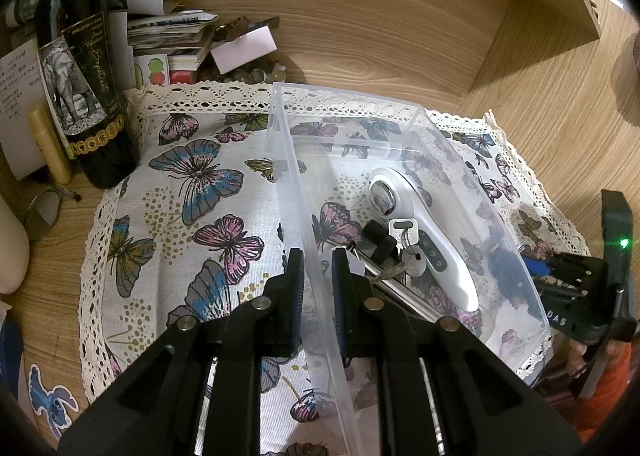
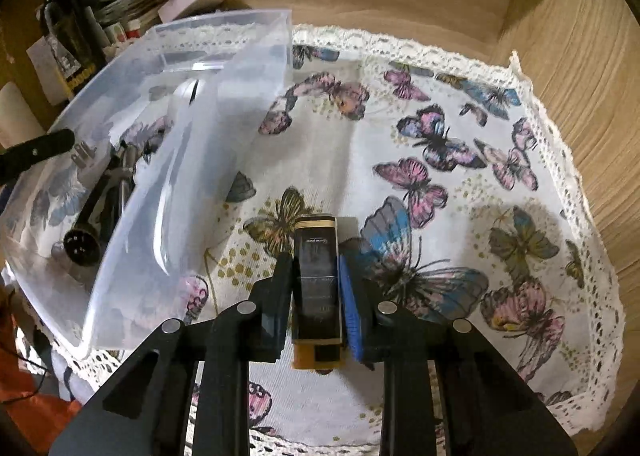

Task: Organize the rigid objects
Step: 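Lower the black-and-gold item into the clear box and release it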

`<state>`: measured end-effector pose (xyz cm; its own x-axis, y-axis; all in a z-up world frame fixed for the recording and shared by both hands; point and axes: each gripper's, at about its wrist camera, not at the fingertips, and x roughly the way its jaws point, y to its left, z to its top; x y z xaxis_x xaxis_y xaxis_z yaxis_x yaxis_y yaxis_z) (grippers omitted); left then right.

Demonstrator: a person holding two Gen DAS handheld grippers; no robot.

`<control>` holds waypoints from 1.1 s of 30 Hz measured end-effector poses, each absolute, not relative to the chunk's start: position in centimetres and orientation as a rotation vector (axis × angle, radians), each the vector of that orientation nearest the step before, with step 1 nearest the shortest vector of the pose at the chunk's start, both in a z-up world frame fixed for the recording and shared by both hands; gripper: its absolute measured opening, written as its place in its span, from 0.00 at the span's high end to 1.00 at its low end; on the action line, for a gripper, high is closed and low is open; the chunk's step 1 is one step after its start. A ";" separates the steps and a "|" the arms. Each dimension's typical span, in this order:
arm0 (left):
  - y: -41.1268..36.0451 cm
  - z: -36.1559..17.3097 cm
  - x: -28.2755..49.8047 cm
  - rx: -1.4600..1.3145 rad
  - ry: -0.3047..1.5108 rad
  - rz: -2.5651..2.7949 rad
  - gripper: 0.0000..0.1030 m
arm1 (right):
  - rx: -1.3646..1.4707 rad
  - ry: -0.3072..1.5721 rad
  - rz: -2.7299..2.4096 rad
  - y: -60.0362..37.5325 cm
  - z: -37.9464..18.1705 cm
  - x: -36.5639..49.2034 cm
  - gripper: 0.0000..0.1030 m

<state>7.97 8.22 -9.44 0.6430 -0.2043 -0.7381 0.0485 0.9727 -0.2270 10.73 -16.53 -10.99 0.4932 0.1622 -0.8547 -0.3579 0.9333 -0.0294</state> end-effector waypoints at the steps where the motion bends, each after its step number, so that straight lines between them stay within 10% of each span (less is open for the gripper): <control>1: 8.2 -9.4 8.0 -0.193 0.862 -0.145 0.88 | -0.211 0.996 0.318 -16.6 -10.6 10.7 0.79; 33: 8.3 -9.4 7.8 -0.203 0.859 -0.154 0.88 | -0.330 0.803 0.575 -6.9 -5.1 11.7 0.79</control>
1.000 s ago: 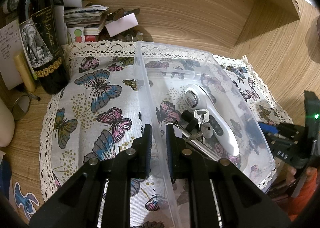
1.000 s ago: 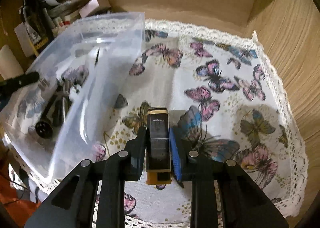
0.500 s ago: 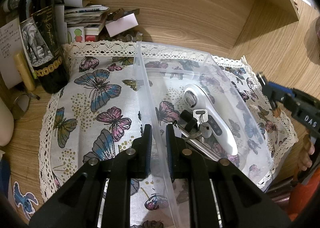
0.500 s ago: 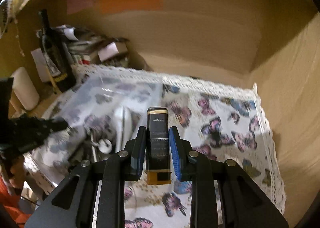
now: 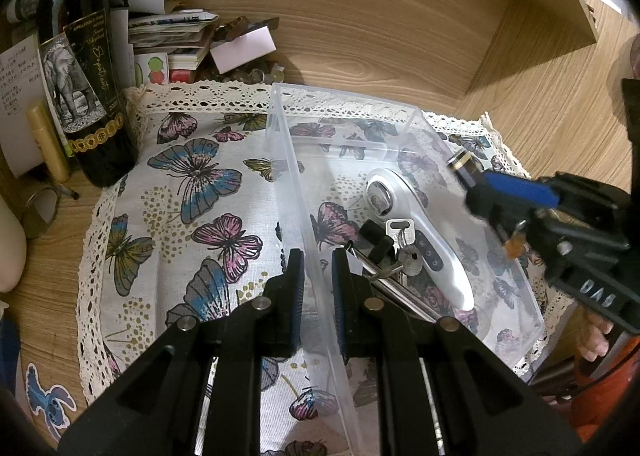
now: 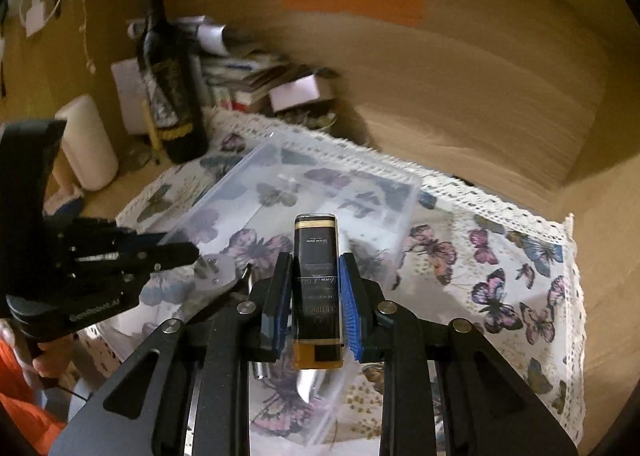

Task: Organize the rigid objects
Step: 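Lower the black-and-gold item into the clear box and release it, then open the left gripper off the box rim while the right gripper withdraws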

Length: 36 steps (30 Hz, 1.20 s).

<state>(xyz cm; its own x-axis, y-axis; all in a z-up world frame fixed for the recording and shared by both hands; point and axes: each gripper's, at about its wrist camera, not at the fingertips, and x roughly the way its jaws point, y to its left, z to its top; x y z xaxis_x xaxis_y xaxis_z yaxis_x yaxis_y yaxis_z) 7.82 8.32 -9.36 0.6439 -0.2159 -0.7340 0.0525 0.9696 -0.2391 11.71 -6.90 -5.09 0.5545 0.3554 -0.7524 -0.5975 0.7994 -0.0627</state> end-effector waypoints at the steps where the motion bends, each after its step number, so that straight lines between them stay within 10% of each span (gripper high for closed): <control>1: 8.3 -9.4 7.8 -0.203 0.858 -0.154 0.88 | -0.336 0.815 0.580 -6.8 -5.4 11.8 0.79; 19: 8.0 -8.7 7.7 -0.179 0.852 -0.123 0.88 | -0.285 0.922 0.633 -7.5 -6.2 12.8 0.74; 29: 7.0 -4.9 5.7 -0.138 0.742 -0.089 0.88 | -0.204 0.785 0.613 -10.5 -2.9 10.7 0.40; 36: 4.8 -2.2 3.6 -0.096 0.630 -0.077 0.61 | -0.166 0.656 0.568 -12.7 -0.2 8.4 0.17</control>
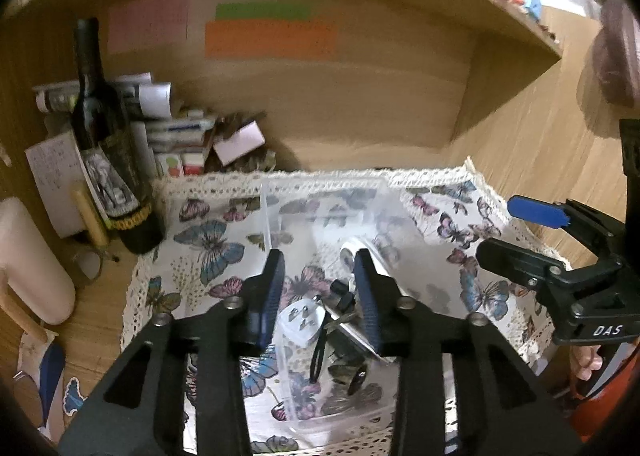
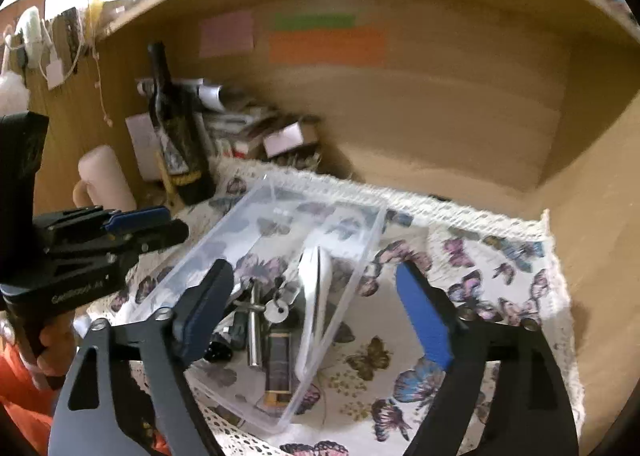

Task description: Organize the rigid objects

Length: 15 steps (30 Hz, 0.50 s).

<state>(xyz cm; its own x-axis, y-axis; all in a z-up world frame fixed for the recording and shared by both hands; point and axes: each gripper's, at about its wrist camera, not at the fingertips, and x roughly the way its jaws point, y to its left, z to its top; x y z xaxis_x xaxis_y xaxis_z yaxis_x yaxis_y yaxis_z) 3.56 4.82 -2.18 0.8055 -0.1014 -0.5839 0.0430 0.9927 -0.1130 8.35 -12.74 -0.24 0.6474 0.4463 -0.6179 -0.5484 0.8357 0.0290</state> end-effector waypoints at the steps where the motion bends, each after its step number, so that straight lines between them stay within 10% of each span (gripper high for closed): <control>1: 4.5 -1.9 3.2 -0.088 0.613 -0.075 0.59 | -0.160 0.646 0.567 -13.0 0.0 8.1 0.16; 9: 2.9 0.2 0.0 -0.059 0.461 -0.026 0.12 | -0.120 0.557 0.522 -15.0 1.4 5.8 0.00; 15: 2.1 1.0 -1.8 -0.050 0.397 -0.018 0.04 | -0.095 0.540 0.521 -15.9 1.6 5.0 0.00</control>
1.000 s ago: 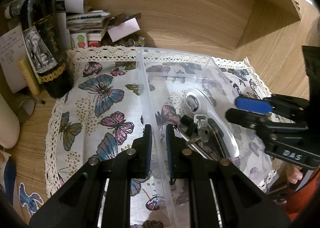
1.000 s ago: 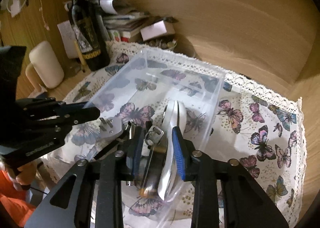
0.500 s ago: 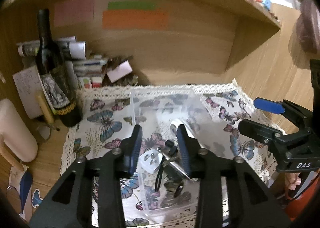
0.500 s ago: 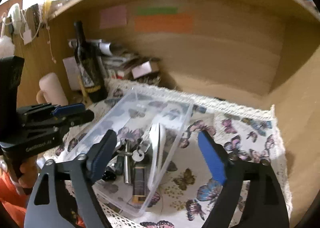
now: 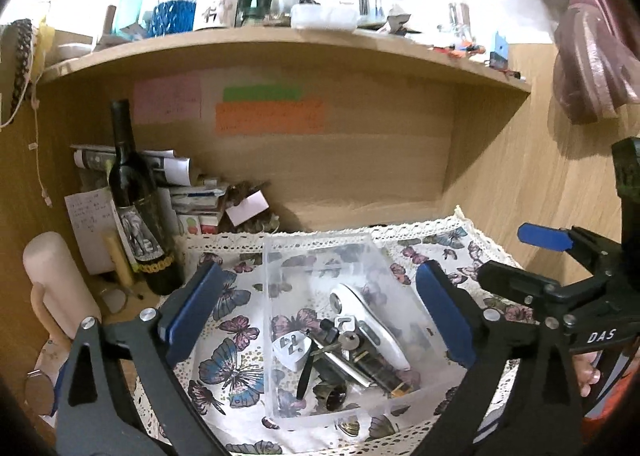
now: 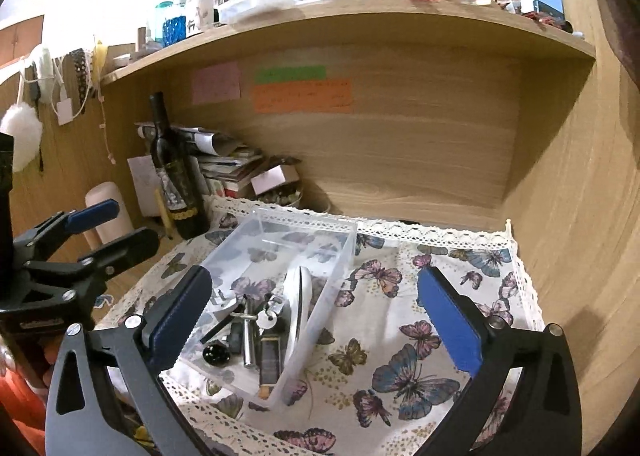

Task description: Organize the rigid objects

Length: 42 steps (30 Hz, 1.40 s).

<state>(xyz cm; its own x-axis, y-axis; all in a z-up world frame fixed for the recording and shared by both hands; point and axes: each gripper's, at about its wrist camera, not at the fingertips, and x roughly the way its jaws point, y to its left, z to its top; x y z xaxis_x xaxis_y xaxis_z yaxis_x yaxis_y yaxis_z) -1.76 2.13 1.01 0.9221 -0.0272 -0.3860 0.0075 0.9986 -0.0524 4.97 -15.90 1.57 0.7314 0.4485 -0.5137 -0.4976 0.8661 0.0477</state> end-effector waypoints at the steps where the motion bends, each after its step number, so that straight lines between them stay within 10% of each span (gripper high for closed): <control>1: 2.1 1.1 -1.9 -0.051 0.394 -0.018 0.04 | -0.092 0.537 0.519 -16.0 1.6 4.8 0.00; 42: 1.7 1.3 -2.7 -0.048 0.378 -0.038 0.02 | -0.088 0.508 0.506 -15.9 2.3 3.7 0.00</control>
